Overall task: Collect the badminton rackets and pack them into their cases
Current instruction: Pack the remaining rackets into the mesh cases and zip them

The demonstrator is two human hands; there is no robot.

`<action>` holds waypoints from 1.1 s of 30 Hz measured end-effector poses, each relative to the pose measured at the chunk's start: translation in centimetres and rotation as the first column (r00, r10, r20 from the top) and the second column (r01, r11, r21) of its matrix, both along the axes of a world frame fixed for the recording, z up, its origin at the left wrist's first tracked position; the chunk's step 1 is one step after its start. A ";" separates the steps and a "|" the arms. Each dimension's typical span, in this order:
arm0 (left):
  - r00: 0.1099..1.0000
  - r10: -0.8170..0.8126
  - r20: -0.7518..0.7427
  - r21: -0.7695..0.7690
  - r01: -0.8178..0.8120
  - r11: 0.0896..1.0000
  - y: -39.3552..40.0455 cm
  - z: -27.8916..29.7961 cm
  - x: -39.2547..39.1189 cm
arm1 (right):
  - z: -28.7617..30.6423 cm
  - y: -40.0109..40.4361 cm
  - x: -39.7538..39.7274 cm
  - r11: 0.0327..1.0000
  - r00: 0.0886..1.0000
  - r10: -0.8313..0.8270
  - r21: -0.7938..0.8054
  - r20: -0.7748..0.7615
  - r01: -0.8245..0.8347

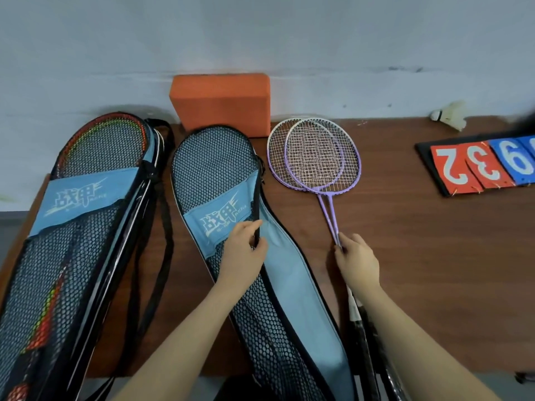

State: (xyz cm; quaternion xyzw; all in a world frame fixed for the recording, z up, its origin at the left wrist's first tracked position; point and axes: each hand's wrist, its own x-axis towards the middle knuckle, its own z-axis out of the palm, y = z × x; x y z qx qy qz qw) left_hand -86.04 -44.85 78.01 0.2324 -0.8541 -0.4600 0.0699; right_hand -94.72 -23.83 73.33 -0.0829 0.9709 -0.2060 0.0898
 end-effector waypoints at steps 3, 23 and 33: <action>1.000 0.002 0.004 0.016 -0.002 1.000 -0.1 -0.4 0.1 | 0.4 0.4 -0.1 0.997 0.999 -0.027 -0.070 -0.045 0.024; 0.998 0.046 0.051 0.038 -0.048 0.998 1.2 -1.1 -1.5 | 0.2 -0.2 -1.9 0.969 0.990 -0.055 -0.245 -0.131 0.022; 0.996 0.053 0.066 0.045 -0.056 0.997 1.5 -1.0 -1.8 | -0.6 -1.2 -2.8 0.997 0.999 -0.016 -0.073 -0.038 0.013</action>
